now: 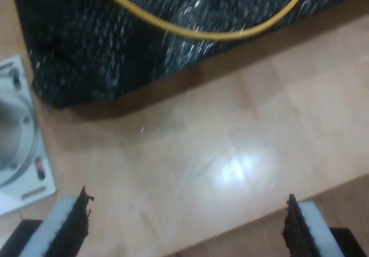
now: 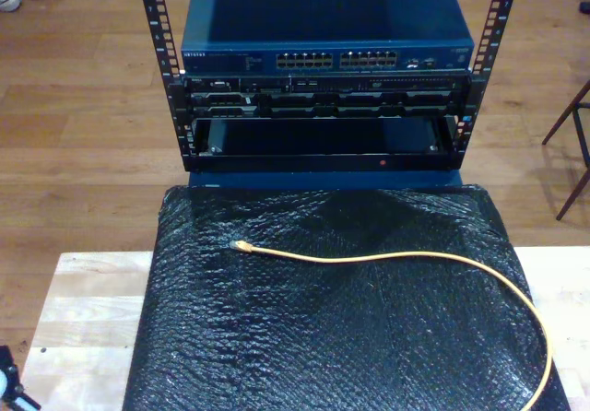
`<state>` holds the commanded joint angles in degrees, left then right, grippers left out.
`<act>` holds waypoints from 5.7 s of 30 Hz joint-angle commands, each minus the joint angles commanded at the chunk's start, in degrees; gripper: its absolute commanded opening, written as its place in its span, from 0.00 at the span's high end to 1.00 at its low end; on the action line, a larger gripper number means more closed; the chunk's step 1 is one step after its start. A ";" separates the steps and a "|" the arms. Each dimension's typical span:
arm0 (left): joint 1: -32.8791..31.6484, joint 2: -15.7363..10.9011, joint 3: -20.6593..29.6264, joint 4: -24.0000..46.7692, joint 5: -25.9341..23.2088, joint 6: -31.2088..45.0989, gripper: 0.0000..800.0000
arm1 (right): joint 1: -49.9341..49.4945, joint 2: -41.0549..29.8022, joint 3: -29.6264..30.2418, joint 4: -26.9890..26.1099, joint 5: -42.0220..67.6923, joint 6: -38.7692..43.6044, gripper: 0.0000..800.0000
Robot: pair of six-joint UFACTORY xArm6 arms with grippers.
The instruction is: Grab the cable and plug it in
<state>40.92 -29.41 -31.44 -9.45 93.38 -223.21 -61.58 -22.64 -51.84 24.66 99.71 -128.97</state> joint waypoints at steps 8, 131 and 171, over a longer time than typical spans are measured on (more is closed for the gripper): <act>-3.78 0.00 0.00 -3.08 -0.09 -3.87 0.00 | 3.52 1.49 -1.85 4.13 0.18 3.43 0.00; -15.12 13.98 -9.76 -11.69 -11.78 -29.63 0.00 | 97.05 46.95 -31.56 -25.32 -40.00 86.86 0.02; -15.03 14.24 -9.76 -11.78 -11.78 -29.63 0.00 | 101.45 55.47 -39.12 -31.38 -39.91 101.10 0.36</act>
<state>25.89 -15.16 -41.20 -21.23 81.60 -252.84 39.87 32.84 -90.96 -6.73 59.80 -27.87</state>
